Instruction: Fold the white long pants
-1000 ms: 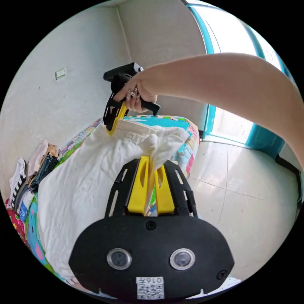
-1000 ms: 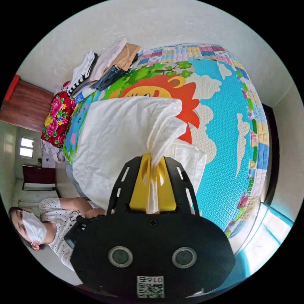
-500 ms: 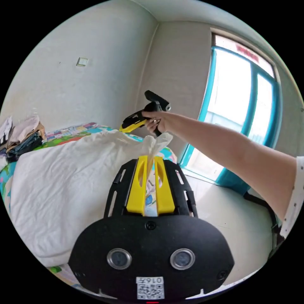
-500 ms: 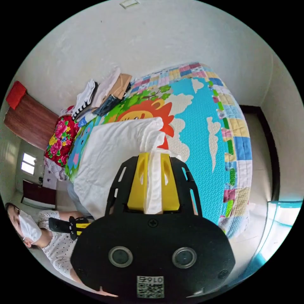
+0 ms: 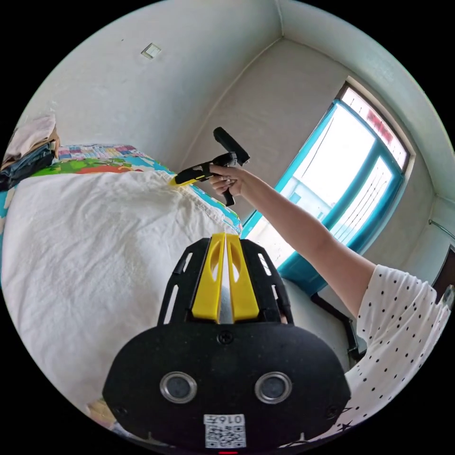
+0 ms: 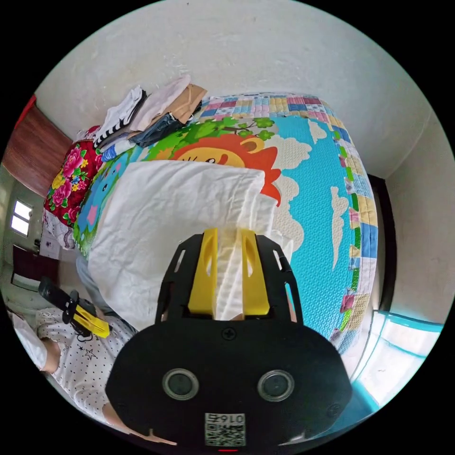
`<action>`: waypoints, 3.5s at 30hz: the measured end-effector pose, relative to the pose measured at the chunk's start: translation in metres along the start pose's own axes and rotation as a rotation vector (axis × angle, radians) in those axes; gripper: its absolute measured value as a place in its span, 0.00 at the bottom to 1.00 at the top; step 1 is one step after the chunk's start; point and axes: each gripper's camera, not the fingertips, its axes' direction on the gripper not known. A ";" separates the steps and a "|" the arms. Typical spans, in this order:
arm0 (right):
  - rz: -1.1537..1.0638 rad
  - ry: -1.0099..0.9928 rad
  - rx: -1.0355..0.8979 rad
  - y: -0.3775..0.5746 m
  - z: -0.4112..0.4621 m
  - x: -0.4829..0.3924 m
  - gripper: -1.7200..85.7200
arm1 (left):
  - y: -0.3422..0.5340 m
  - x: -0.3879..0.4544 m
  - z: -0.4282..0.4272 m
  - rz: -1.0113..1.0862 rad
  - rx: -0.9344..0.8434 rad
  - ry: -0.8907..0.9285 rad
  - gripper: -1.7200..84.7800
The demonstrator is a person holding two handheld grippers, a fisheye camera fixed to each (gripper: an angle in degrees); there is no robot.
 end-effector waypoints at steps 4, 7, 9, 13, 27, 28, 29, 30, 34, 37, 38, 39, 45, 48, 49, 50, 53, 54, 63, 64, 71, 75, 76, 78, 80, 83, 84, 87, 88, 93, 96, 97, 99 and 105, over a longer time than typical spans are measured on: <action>0.017 0.031 0.019 0.020 0.007 0.002 0.04 | 0.013 0.019 0.012 0.032 -0.028 -0.009 0.01; 0.059 -0.050 0.072 0.040 0.002 0.013 0.03 | 0.018 0.040 0.030 0.099 -0.067 -0.041 0.02; 0.087 -0.091 0.097 0.051 0.000 0.019 0.03 | 0.020 0.067 0.057 0.209 -0.141 -0.136 0.07; 0.115 0.017 0.067 0.071 0.006 0.026 0.04 | 0.034 0.136 0.111 0.538 -0.277 -0.289 0.15; 0.120 -0.186 0.083 0.116 0.023 0.037 0.15 | 0.071 0.206 0.103 0.540 -0.068 -0.523 0.01; 0.120 -0.206 0.065 0.119 0.026 0.039 0.15 | 0.071 0.207 0.096 0.529 -0.051 -0.509 0.01; 0.113 -0.229 0.037 0.122 0.030 0.042 0.16 | 0.072 0.209 0.083 0.518 -0.023 -0.485 0.01; 0.111 -0.245 0.028 0.124 0.031 0.044 0.16 | 0.072 0.212 0.075 0.515 -0.006 -0.471 0.01; 0.150 -0.388 0.009 0.135 0.045 0.061 0.17 | 0.077 0.226 0.065 0.525 0.022 -0.451 0.01; 0.171 -0.414 0.033 0.136 0.053 0.067 0.16 | 0.083 0.237 0.076 0.554 -0.005 -0.469 0.01; 0.191 -0.454 0.055 0.135 0.056 0.070 0.16 | 0.086 0.240 0.081 0.562 -0.017 -0.479 0.01; 0.197 -0.468 0.067 0.133 0.057 0.070 0.16 | 0.087 0.243 0.085 0.567 -0.027 -0.487 0.01; 0.217 -0.398 0.102 0.104 0.068 0.060 0.14 | 0.085 0.255 0.094 0.562 -0.027 -0.524 0.01; 0.211 -0.310 0.105 0.089 0.073 0.046 0.11 | 0.083 0.260 0.097 0.570 -0.033 -0.537 0.01; 0.210 -0.257 0.104 0.085 0.074 0.040 0.08 | 0.083 0.261 0.098 0.573 -0.039 -0.537 0.01; 0.203 -0.189 0.101 0.083 0.075 0.033 0.06 | 0.082 0.262 0.100 0.581 -0.050 -0.536 0.01; 0.153 -0.117 0.127 0.087 0.064 0.019 0.04 | 0.076 0.269 0.091 0.593 -0.061 -0.531 0.01; 0.141 -0.124 0.145 0.089 0.057 0.017 0.04 | 0.070 0.274 0.080 0.592 -0.039 -0.522 0.01; 0.130 -0.060 0.203 0.111 0.033 0.025 0.03 | 0.057 0.234 0.165 0.514 -0.330 -0.477 0.01; 0.148 -0.039 0.180 0.112 0.045 0.029 0.03 | 0.061 0.232 0.170 0.530 -0.340 -0.501 0.01; 0.184 -0.161 0.311 0.135 0.018 0.047 0.03 | 0.027 0.219 0.136 0.505 -0.251 -0.368 0.01; 0.226 -0.118 0.278 0.137 0.027 0.056 0.03 | -0.001 0.175 0.133 0.355 -0.326 -0.257 0.01; 0.240 -0.149 0.302 0.140 0.022 0.060 0.03 | -0.005 0.170 0.123 0.331 -0.301 -0.219 0.01; 0.264 -0.134 0.325 0.143 0.014 0.065 0.04 | -0.019 0.146 0.084 0.218 -0.265 0.011 0.02; 0.330 0.064 0.353 0.151 -0.006 0.070 0.04 | -0.020 0.128 0.054 0.178 -0.278 0.179 0.03; 0.253 0.207 0.304 0.166 -0.034 0.062 0.05 | -0.007 0.088 -0.021 0.132 -0.206 0.260 0.03; 0.219 0.192 0.296 0.172 -0.040 0.059 0.05 | -0.002 0.071 -0.056 0.127 -0.165 0.233 0.03; 0.113 -0.024 0.230 0.211 -0.059 0.050 0.11 | 0.009 0.024 -0.152 0.051 -0.051 0.068 0.03; 0.083 -0.130 0.206 0.230 -0.062 0.049 0.13 | 0.012 0.016 -0.171 0.032 -0.020 0.033 0.03; 0.047 -0.323 0.147 0.296 -0.060 0.048 0.17 | 0.028 -0.048 -0.324 -0.132 0.267 -0.321 0.03; 0.055 -0.441 0.134 0.307 -0.051 0.049 0.17 | 0.026 -0.072 -0.363 -0.192 0.301 -0.484 0.03; 0.068 -0.456 0.156 0.308 -0.051 0.050 0.16 | 0.025 -0.077 -0.367 -0.208 0.292 -0.502 0.04; 0.108 -0.455 0.189 0.309 -0.054 0.057 0.13 | 0.024 -0.098 -0.378 -0.290 0.263 -0.526 0.04; 0.146 -0.591 0.196 0.303 -0.078 0.065 0.11 | 0.023 -0.120 -0.390 -0.309 0.241 -0.432 0.04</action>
